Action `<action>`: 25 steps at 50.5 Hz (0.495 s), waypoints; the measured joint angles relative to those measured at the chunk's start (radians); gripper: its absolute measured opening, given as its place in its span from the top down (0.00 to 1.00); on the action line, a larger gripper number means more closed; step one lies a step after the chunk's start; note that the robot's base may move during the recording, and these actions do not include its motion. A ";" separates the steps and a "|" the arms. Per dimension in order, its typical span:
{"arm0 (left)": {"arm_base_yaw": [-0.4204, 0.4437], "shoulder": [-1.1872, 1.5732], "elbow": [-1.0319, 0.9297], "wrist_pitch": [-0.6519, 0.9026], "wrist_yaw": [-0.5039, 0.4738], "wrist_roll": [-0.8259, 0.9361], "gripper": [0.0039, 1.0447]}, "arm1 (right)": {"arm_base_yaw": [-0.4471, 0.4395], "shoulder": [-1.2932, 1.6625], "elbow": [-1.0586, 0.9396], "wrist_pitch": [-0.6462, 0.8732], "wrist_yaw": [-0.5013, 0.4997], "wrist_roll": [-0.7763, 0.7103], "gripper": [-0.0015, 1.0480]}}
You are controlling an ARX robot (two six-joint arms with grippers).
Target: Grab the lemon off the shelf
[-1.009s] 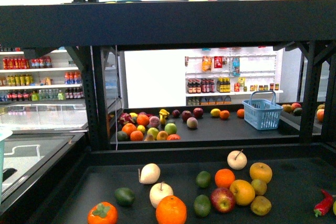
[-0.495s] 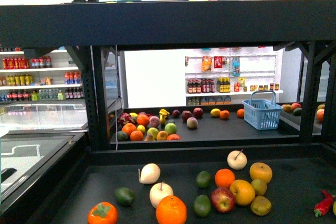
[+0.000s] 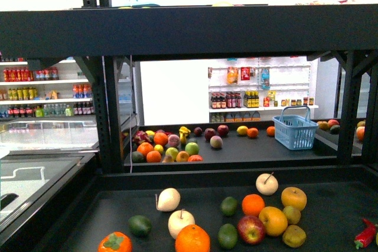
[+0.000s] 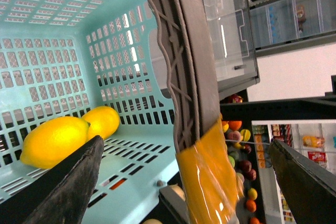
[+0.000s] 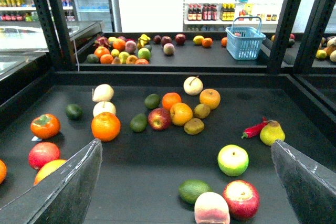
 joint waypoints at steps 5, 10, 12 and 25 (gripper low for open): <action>-0.011 -0.080 -0.031 -0.063 0.001 0.066 0.07 | 0.000 0.000 0.000 0.000 0.000 0.000 0.07; -0.042 -0.191 -0.089 -0.083 -0.014 0.189 0.07 | 0.000 0.000 0.000 0.000 0.000 0.000 0.07; -0.061 -0.235 -0.111 -0.083 -0.009 0.253 0.07 | 0.000 0.000 0.000 0.000 0.000 0.000 0.07; -0.219 -0.533 -0.306 -0.040 -0.023 0.677 0.07 | 0.000 0.000 0.000 0.000 0.000 0.000 0.07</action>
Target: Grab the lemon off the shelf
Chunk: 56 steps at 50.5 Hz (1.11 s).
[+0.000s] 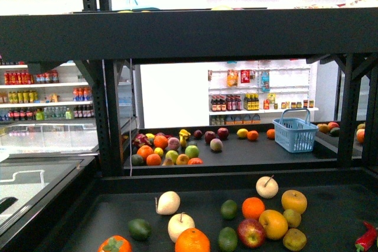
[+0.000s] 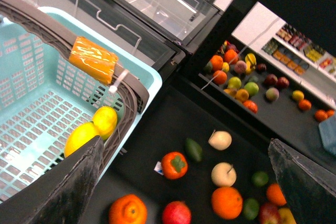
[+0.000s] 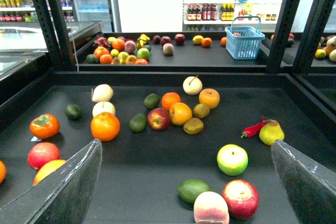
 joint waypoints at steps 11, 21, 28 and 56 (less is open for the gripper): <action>-0.187 -0.392 -0.396 0.235 0.033 0.374 0.29 | 0.000 0.000 0.000 0.000 -0.001 0.000 0.07; -0.208 -0.681 -0.741 0.264 0.029 0.446 0.79 | 0.000 0.000 0.000 0.000 -0.001 0.000 0.07; -0.208 -0.735 -0.794 0.275 0.030 0.453 0.98 | 0.000 0.000 0.000 0.000 0.000 0.000 0.07; -0.208 -0.887 -0.914 0.248 0.030 0.454 0.98 | 0.000 0.000 0.000 0.000 0.000 0.000 0.07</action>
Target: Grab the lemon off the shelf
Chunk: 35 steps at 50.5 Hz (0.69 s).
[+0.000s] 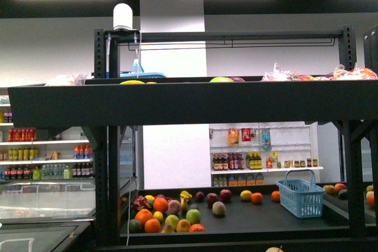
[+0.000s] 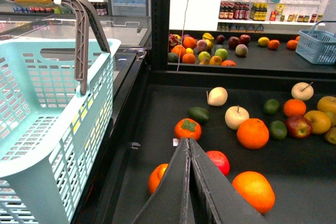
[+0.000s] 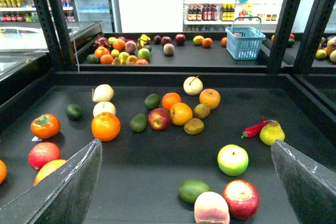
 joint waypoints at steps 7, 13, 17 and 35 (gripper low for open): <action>0.000 -0.117 -0.011 -0.131 0.000 0.000 0.98 | 0.000 0.000 0.000 0.000 0.000 0.000 0.07; 0.000 -0.178 -0.027 -0.146 0.000 0.000 0.98 | 0.000 0.000 0.000 0.000 0.000 0.000 0.07; 0.000 -0.195 -0.048 -0.148 0.001 0.000 0.98 | 0.000 0.000 0.000 0.000 0.000 0.000 0.07; 0.000 -0.199 -0.048 -0.148 0.000 0.000 0.63 | 0.000 0.000 0.000 0.000 0.000 0.000 0.07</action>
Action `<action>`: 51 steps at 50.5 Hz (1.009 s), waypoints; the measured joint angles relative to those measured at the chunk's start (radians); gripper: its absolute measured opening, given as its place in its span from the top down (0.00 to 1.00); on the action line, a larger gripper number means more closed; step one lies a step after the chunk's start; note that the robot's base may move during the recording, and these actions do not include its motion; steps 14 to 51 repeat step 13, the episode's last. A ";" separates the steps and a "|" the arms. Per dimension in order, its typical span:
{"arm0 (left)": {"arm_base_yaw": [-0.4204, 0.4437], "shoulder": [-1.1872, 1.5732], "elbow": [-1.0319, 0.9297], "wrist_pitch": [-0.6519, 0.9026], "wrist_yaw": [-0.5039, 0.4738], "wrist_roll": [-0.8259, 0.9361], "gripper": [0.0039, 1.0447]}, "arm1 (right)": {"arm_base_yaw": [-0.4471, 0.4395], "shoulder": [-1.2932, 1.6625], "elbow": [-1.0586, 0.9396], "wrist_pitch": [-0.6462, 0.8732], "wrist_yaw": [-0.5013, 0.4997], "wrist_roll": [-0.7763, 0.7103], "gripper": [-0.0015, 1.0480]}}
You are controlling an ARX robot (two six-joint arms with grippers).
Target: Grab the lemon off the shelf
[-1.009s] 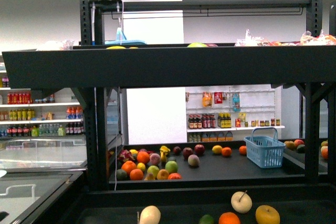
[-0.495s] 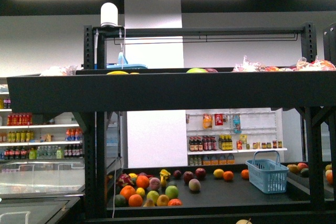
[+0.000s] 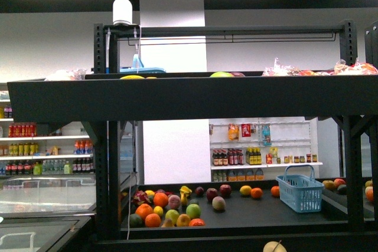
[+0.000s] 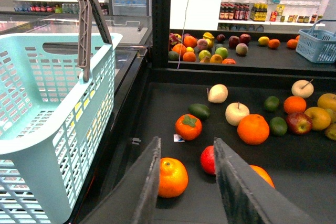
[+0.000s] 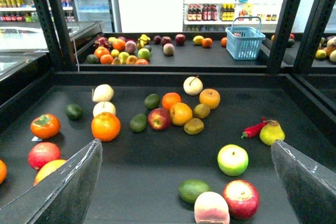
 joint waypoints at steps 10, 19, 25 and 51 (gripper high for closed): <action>0.000 0.000 0.000 0.000 0.000 0.000 0.25 | 0.000 0.000 0.000 0.000 0.000 0.000 0.07; 0.000 0.000 0.000 0.000 0.000 0.000 0.11 | 0.000 0.000 0.000 0.000 0.000 0.000 0.07; 0.000 0.000 0.000 0.000 0.000 0.000 0.11 | 0.000 0.000 0.000 0.000 0.000 0.000 0.07; 0.000 0.000 0.000 0.000 0.000 0.000 0.11 | 0.000 0.000 0.000 0.000 0.000 0.000 0.07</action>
